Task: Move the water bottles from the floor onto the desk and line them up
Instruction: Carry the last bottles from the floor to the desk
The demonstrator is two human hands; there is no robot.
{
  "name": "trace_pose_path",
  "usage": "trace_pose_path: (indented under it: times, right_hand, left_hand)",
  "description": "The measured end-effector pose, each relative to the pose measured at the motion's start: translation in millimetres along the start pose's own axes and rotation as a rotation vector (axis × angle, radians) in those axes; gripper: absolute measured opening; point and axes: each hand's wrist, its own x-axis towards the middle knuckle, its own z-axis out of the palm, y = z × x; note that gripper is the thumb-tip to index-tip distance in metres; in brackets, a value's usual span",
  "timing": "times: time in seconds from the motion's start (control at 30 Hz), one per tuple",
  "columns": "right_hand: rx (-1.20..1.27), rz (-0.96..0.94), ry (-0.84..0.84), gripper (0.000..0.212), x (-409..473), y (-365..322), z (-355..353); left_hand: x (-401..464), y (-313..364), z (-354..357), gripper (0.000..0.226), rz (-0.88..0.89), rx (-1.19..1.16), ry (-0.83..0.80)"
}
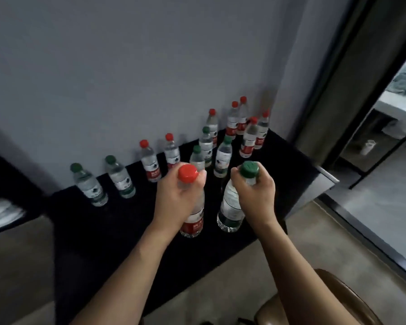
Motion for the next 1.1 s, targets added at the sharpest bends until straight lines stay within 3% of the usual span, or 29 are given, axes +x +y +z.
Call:
trace_pose_path:
  times: [0.27,0.53,0.83,1.1]
  right_hand:
    - [0.049,0.034,-0.290,0.014,6,14,105]
    - [-0.041,0.132,-0.513,0.013,31,65,192]
    - [-0.184,0.283,-0.508,0.023,59,151,263]
    - [-0.167,0.361,-0.512,0.023,84,174,281]
  left_hand:
    - [5,-51,-89,0.017,-0.040,0.113,0.219]
    - [27,-132,-132,0.022,-0.151,0.137,0.226]
    - [65,-224,-125,0.025,-0.260,0.093,0.156]
    - [69,-268,-135,0.024,-0.383,0.104,0.096]
